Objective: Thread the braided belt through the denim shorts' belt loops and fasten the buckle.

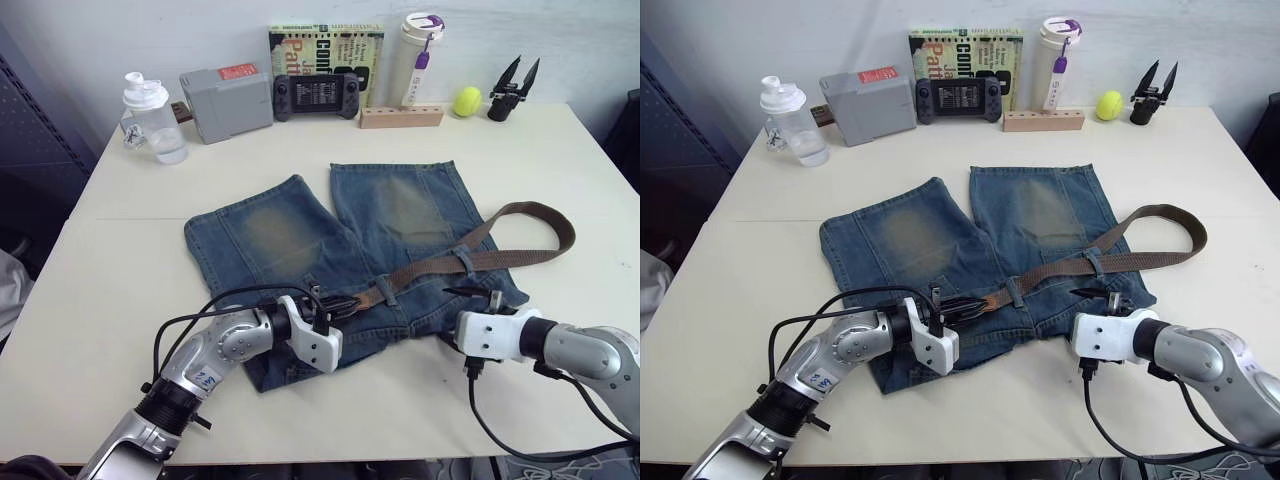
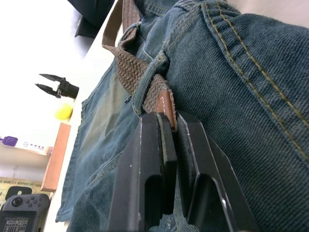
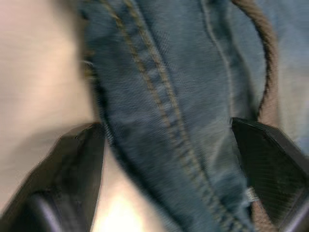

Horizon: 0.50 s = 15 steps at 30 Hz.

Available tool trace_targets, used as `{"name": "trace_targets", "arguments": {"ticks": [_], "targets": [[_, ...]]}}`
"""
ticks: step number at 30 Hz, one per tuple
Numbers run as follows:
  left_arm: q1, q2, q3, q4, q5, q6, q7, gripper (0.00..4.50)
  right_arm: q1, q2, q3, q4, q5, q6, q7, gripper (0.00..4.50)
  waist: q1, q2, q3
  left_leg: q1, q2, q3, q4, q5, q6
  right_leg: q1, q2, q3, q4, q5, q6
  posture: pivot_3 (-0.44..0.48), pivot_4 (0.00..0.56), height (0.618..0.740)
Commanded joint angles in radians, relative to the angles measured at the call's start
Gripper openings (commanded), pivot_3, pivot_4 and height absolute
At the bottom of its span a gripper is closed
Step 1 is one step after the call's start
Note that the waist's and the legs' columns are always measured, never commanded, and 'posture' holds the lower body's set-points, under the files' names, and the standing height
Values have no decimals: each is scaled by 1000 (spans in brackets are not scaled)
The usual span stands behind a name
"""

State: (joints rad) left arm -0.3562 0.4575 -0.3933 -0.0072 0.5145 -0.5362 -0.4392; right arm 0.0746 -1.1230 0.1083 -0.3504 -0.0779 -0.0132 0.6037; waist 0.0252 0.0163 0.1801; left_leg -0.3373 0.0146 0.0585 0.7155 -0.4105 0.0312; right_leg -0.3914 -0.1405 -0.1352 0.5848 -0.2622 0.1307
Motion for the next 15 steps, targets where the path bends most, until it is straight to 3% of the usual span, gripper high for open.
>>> {"name": "trace_targets", "arguments": {"ticks": [1, 6, 15], "targets": [[8, -2, 3, -38, -3, 5, 1, 0, 10, 35, 0, 70, -50, 23, 11, 2139, 0, 0, 0, 0, 0, 0, 0, 0, 0, 0, 0, 0, 0, 0, 0, 0, 150, 726], [10, -5, 1, -45, 0, 13, 1, 0, -7, 81, -16, 112, -76, 34, 9, 40, 0, 0, 0, 0, 0, 0, 0, 0, 0, 0, -1, 0, 0, 0, 0, 0, 150, 726], [17, 18, 11, -93, 20, 20, -5, 0, -92, 115, -110, 308, -133, 220, -83, 40, 9, 0, 0, 0, -3, 0, 1, 0, 1, 0, -4, 0, 2, 0, 0, 0, 150, 726]]}}
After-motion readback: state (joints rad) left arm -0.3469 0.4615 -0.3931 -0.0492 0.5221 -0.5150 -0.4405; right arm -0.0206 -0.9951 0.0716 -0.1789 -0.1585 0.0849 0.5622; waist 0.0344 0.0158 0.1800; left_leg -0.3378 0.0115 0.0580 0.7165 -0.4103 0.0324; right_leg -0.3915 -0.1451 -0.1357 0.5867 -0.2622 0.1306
